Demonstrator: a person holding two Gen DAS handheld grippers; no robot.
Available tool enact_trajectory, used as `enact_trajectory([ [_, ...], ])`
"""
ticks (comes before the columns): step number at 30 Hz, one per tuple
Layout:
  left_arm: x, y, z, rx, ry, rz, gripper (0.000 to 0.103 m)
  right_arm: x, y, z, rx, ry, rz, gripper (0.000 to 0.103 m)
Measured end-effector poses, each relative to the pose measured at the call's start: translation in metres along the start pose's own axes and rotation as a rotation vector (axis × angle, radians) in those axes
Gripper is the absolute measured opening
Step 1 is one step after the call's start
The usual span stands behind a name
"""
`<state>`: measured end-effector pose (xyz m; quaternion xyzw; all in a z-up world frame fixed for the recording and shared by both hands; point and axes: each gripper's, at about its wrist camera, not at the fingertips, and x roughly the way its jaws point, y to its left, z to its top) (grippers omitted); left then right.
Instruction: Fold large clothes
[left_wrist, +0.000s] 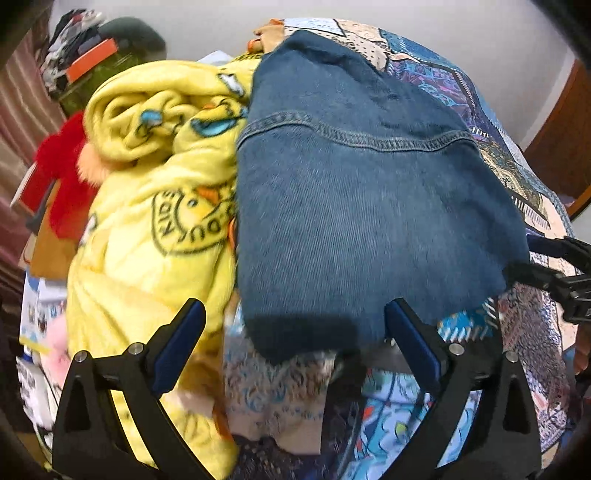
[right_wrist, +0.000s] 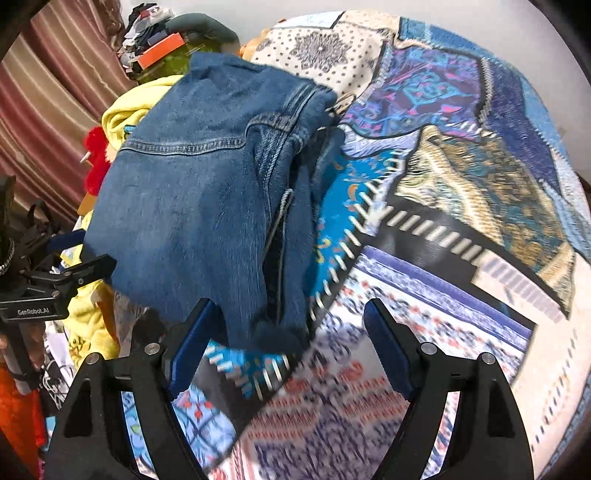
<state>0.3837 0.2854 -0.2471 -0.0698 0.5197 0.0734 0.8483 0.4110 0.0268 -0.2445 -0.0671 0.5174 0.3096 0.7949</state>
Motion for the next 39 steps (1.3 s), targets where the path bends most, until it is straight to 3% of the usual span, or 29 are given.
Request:
enact_trajectory([
  [6,-0.06,-0.005,-0.013,-0.028,-0.101,0.031,0.099,-0.071,0.013,-0.004,-0.003,-0.138,0.026,0.079],
  [13,-0.191,-0.038,-0.028,-0.002,-0.387,-0.014,0.099,-0.179,0.045,-0.014,-0.036,-0.384,0.072,0.08],
  [20,-0.311,-0.071,-0.067,0.02,-0.689,-0.077,0.099,-0.288,0.087,-0.058,-0.118,-0.695,0.087,0.08],
  [26,-0.375,-0.104,-0.122,0.049,-0.92,-0.001,0.099,-0.33,0.113,-0.1,-0.164,-0.86,0.064,0.08],
  [29,-0.387,-0.119,-0.147,0.054,-0.984,0.047,0.099,-0.337,0.124,-0.121,-0.169,-0.909,0.055,0.08],
  [33,-0.392,-0.128,-0.17,0.025,-1.011,0.045,0.099,-0.341,0.134,-0.14,-0.174,-0.95,0.024,0.08],
  [39,-0.392,-0.129,-0.182,-0.011,-1.007,0.036,0.102,-0.342,0.134,-0.15,-0.153,-0.978,-0.009,0.098],
])
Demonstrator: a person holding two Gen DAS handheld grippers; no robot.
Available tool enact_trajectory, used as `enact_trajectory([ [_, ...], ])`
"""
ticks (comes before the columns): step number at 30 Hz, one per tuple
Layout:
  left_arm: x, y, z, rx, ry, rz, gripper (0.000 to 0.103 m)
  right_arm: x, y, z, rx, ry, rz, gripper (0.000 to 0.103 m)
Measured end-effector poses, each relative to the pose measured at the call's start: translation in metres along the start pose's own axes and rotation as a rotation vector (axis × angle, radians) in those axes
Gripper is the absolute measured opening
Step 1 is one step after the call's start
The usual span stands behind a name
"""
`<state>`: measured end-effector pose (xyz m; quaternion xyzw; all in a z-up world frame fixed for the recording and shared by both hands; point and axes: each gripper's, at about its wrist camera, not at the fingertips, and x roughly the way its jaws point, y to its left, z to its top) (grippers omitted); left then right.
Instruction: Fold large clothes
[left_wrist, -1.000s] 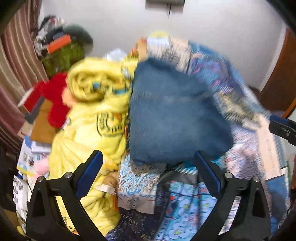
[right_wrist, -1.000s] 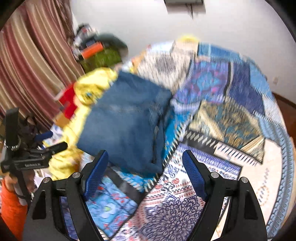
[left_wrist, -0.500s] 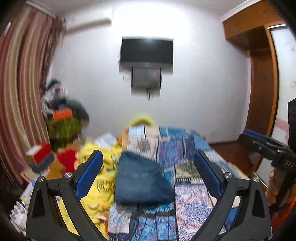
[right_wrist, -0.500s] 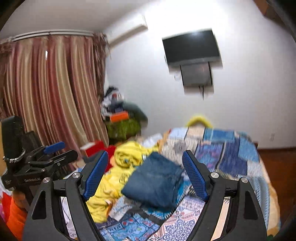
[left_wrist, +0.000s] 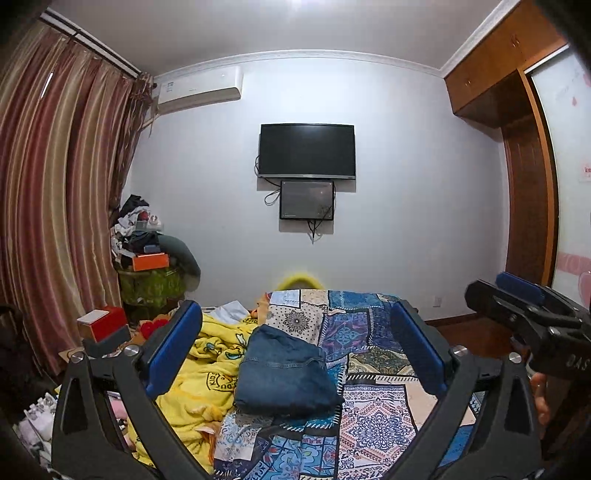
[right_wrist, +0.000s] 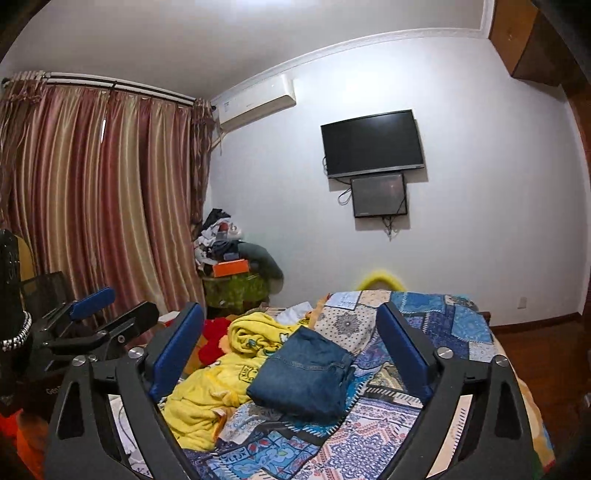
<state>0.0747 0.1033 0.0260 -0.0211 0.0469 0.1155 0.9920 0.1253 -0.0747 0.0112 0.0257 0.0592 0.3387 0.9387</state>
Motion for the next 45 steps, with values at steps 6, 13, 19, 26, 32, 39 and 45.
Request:
enact_trajectory([
  [6,-0.005,0.0,0.0,-0.022,0.008,-0.001,0.102,-0.003,-0.003,0.001,0.002,0.0,-0.032,0.103],
  [13,-0.008,0.0,-0.004,-0.024,0.007,0.003,0.102,-0.001,-0.004,-0.004,-0.002,0.009,-0.037,0.103],
  [19,-0.005,-0.001,-0.006,-0.024,0.014,0.005,0.102,0.0,-0.004,-0.01,-0.003,0.025,-0.043,0.103],
  [26,0.0,-0.003,-0.008,-0.025,0.023,0.006,0.102,-0.002,-0.006,-0.012,0.001,0.036,-0.048,0.103],
  [32,0.003,-0.004,-0.009,-0.02,0.029,0.006,0.103,-0.004,-0.007,-0.01,0.005,0.042,-0.048,0.103],
  [39,0.006,-0.003,-0.01,-0.025,0.036,0.004,0.103,-0.005,-0.008,-0.008,0.005,0.045,-0.054,0.103],
  [45,0.006,-0.003,-0.011,-0.027,0.042,-0.001,0.103,-0.007,-0.009,-0.007,0.01,0.05,-0.055,0.103],
])
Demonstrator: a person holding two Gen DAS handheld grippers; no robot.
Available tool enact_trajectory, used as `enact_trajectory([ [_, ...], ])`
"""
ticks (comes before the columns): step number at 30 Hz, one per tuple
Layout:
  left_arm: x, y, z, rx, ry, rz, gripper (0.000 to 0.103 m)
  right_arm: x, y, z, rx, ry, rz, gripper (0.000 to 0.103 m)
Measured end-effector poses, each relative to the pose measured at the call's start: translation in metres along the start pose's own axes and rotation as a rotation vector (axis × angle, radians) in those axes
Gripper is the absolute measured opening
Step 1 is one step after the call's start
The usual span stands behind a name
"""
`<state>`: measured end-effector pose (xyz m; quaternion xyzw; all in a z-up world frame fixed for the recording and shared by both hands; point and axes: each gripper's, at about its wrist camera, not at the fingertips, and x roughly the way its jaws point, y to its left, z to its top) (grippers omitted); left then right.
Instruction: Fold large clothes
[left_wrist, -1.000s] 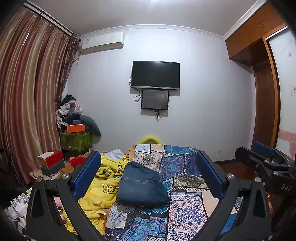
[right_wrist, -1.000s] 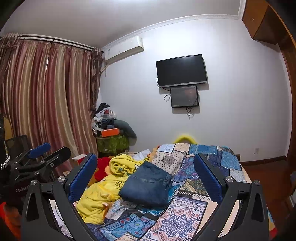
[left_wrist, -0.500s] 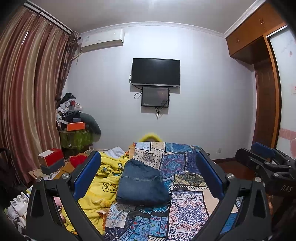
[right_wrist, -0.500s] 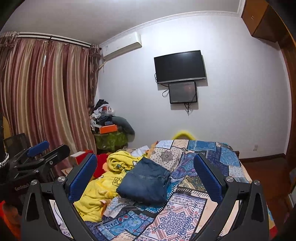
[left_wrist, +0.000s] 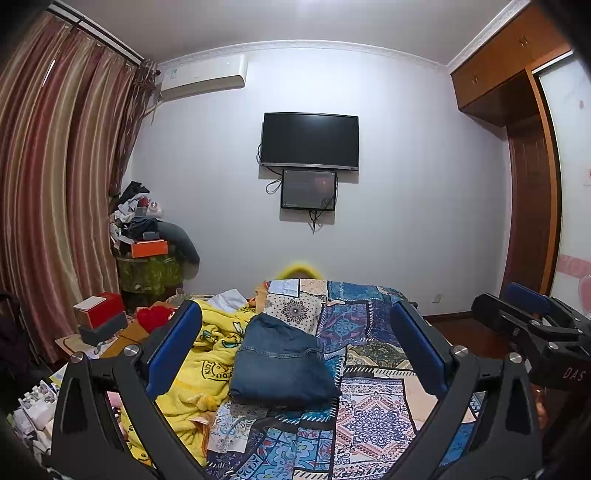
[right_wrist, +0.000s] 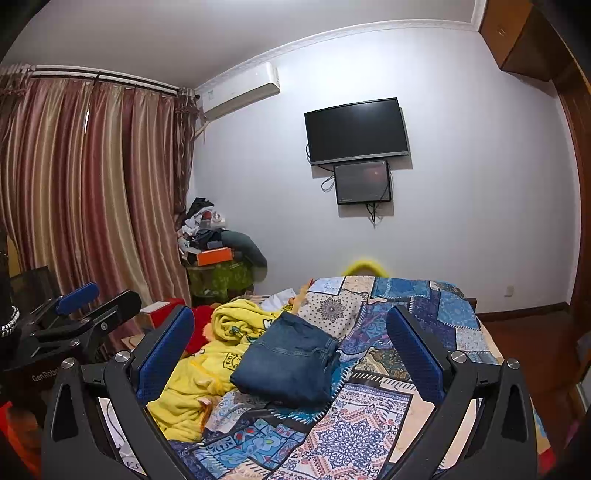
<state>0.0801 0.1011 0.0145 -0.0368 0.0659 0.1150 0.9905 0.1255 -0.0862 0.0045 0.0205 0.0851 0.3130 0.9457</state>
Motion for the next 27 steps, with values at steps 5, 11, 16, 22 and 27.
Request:
enact_trajectory([
  [5,-0.0001,0.0,0.0004,0.003,0.003,-0.007,0.103,-0.0013,0.0005,0.002,-0.003,0.002,-0.004,0.103],
  [11,-0.0001,-0.001,0.0002,0.01,0.006,-0.02,0.103,-0.0011,0.0006,0.0043,-0.001,-0.001,-0.009,0.103],
  [16,0.0014,-0.0008,0.0009,0.008,0.013,-0.03,0.103,0.0001,0.0001,0.0029,0.0,-0.001,-0.012,0.103],
  [22,0.0023,-0.0012,0.0009,0.014,0.018,-0.052,0.103,0.0025,0.0004,0.0023,0.003,0.004,-0.017,0.103],
  [27,0.0034,-0.0015,0.0004,0.021,0.02,-0.06,0.103,0.0043,0.0002,0.0017,0.005,0.007,-0.02,0.103],
])
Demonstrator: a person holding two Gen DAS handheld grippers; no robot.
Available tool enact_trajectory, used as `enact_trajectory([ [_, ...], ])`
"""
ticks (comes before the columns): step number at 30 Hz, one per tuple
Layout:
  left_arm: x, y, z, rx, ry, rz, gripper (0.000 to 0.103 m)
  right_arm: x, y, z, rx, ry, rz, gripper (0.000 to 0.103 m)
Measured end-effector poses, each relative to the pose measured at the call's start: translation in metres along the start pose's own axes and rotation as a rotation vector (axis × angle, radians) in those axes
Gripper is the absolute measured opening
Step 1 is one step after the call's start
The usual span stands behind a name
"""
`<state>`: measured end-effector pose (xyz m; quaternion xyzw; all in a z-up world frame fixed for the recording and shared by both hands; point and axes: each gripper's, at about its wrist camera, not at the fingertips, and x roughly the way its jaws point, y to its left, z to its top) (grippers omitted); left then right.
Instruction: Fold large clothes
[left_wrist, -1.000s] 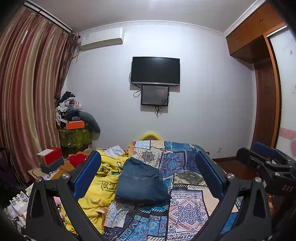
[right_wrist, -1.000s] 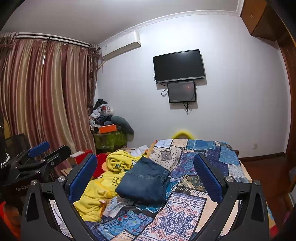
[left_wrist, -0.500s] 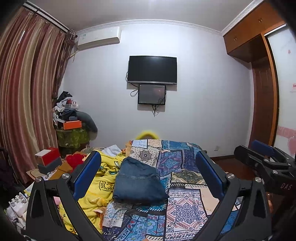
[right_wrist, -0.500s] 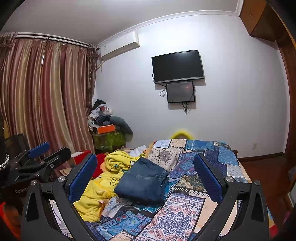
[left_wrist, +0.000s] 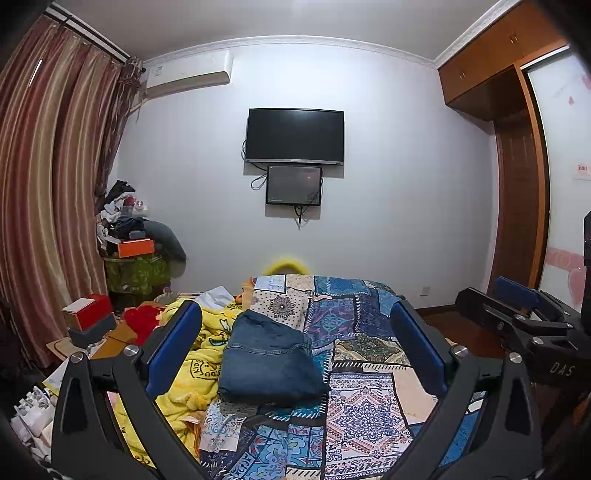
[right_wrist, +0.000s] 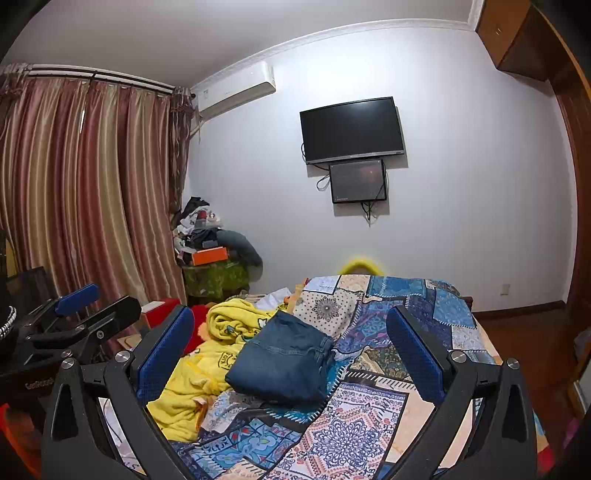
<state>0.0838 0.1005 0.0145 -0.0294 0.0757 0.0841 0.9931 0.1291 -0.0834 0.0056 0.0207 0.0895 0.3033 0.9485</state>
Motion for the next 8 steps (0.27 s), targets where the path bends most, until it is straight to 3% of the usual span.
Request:
enact_trajectory([
  [8,0.0038,0.0011,-0.0007,0.002,0.011,-0.011,0.103,0.0029,-0.0006,-0.002,0.004,0.007,-0.003,0.103],
])
